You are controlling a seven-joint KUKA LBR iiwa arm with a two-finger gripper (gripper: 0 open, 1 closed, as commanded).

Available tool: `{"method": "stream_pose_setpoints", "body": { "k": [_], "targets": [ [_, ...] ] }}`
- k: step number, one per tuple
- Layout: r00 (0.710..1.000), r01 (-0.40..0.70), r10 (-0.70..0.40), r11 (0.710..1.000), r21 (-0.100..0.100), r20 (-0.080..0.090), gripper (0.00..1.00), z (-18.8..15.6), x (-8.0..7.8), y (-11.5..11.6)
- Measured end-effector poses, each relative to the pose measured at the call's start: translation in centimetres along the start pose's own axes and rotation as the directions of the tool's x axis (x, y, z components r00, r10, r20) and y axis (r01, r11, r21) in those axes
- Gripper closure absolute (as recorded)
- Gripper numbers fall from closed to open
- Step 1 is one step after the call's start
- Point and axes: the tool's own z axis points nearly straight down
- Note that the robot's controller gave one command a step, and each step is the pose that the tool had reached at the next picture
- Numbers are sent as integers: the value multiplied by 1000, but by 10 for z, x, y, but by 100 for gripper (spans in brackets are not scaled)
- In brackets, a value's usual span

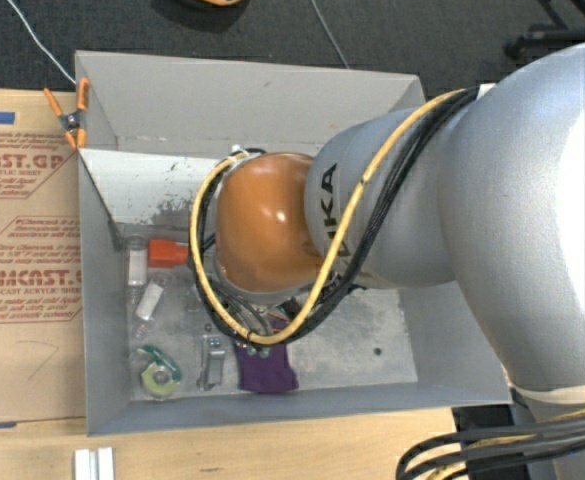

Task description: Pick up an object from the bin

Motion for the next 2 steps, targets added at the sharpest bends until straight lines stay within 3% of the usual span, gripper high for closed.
{"method": "stream_pose_setpoints", "body": {
  "k": [1, 2],
  "targets": [
    [1000, -3, 3, 1000, -2, 7, 0, -4, -2, -1],
    [996, 94, -94, 996, 3, -5, 0, 56, -15, -79]
  ]
}}
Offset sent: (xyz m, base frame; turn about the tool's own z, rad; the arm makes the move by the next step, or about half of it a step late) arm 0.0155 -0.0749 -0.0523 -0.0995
